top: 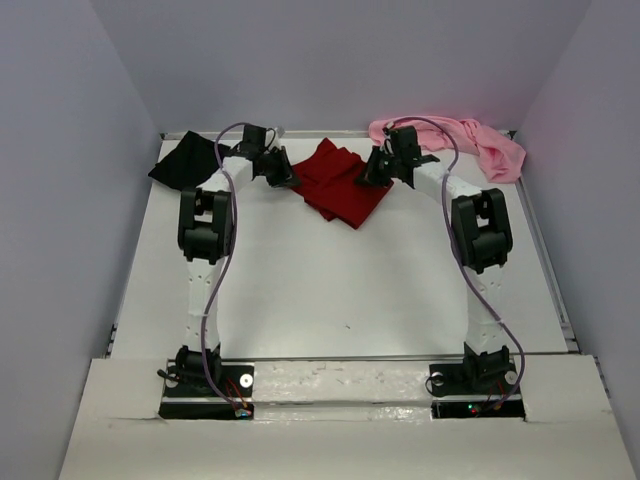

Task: Fold and stack the t-shirts
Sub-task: Fold the tshirt

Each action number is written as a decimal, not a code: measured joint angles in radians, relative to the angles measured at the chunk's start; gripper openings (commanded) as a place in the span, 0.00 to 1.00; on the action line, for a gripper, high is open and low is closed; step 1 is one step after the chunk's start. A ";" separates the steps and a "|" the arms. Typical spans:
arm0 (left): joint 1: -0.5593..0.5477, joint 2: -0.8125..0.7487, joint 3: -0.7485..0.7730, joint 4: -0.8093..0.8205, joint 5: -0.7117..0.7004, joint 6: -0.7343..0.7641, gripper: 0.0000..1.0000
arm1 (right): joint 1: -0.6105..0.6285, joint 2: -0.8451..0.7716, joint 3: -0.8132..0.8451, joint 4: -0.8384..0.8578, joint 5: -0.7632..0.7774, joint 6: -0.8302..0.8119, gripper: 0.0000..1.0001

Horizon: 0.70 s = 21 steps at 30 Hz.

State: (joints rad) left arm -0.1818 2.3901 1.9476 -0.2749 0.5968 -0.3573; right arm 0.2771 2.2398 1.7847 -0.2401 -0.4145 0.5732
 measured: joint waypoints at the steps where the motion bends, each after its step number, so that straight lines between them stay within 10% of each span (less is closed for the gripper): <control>1: 0.000 0.014 0.011 -0.004 -0.003 0.003 0.00 | 0.003 0.004 0.000 -0.003 0.000 0.000 0.00; 21: 0.000 0.105 0.198 -0.076 -0.042 0.050 0.00 | 0.017 0.163 0.167 -0.160 0.111 -0.064 0.00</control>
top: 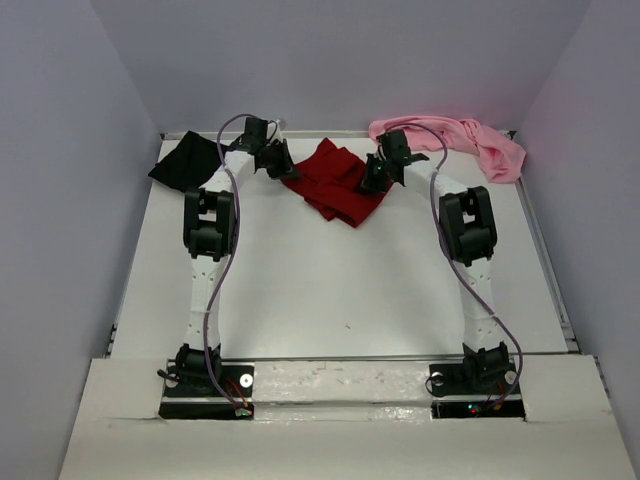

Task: Fold and stack the t-shirts
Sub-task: Fold the tshirt

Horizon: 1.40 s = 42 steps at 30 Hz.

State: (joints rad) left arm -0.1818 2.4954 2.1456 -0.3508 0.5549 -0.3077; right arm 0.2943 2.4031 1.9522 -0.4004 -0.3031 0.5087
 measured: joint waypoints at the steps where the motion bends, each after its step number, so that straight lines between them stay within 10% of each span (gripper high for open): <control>1: 0.000 0.000 0.000 -0.003 0.000 0.000 0.00 | 0.005 0.000 0.003 -0.013 0.015 -0.005 0.00; 21: -0.106 -0.002 -0.027 -0.103 -0.039 0.031 0.00 | 0.050 -0.180 -0.245 -0.058 0.115 0.007 0.00; 42: -0.216 -0.328 -0.336 -0.232 -0.145 0.117 0.00 | 0.191 -0.455 -0.505 -0.510 0.081 -0.025 0.00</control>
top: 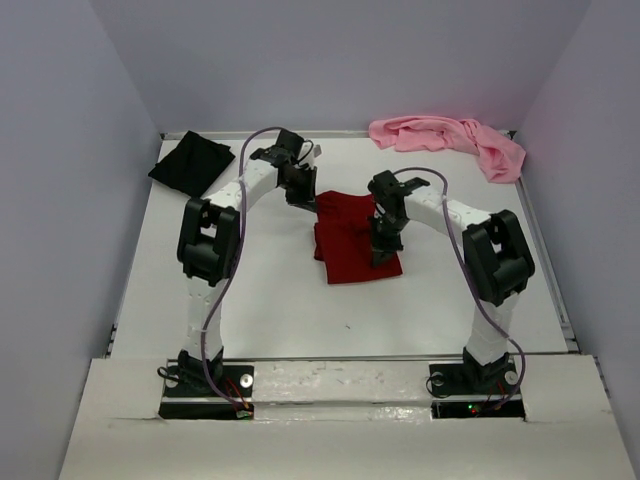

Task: Fold and stack the t-shirts
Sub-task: Fold the tshirt

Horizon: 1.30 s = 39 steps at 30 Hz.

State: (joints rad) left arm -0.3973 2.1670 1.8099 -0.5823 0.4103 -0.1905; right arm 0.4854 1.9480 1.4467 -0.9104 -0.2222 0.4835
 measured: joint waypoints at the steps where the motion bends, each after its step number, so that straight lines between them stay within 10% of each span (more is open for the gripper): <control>1: 0.000 -0.018 -0.013 -0.004 0.000 0.002 0.00 | 0.000 -0.019 -0.015 -0.015 -0.006 -0.005 0.00; 18: -0.020 -0.275 -0.166 -0.035 0.013 -0.032 0.00 | 0.020 -0.212 -0.055 -0.114 -0.060 -0.045 0.00; 39: -0.146 -0.377 -0.353 0.176 0.265 -0.247 0.01 | -0.094 -0.225 -0.254 0.182 -0.198 -0.026 0.00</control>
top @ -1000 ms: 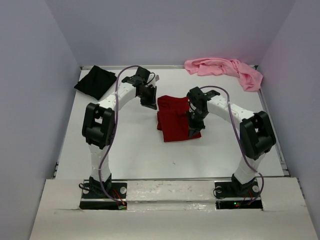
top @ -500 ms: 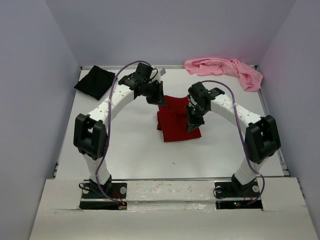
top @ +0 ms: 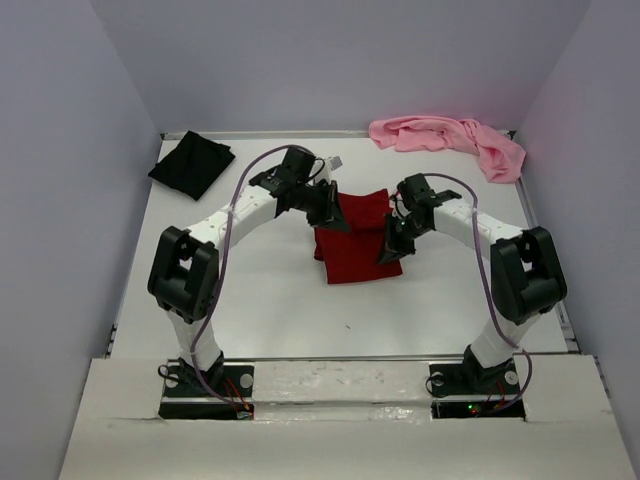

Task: Fold and stack the t-shirts
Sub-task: Fold the tshirt

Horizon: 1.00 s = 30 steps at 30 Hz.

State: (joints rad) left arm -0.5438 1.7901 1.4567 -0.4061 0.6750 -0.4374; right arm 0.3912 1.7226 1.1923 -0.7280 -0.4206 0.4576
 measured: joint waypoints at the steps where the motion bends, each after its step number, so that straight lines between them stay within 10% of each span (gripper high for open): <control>1: -0.001 0.000 -0.011 0.015 0.003 -0.008 0.01 | -0.014 0.000 -0.009 0.018 -0.008 0.006 0.00; 30: -0.060 0.105 -0.174 0.366 0.112 -0.139 0.00 | -0.104 0.154 0.011 0.428 -0.205 0.187 0.00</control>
State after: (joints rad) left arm -0.6033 1.8950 1.2831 -0.0402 0.7872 -0.5766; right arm 0.2874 1.8767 1.2034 -0.3004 -0.6258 0.6441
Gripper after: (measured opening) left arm 0.011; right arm 0.009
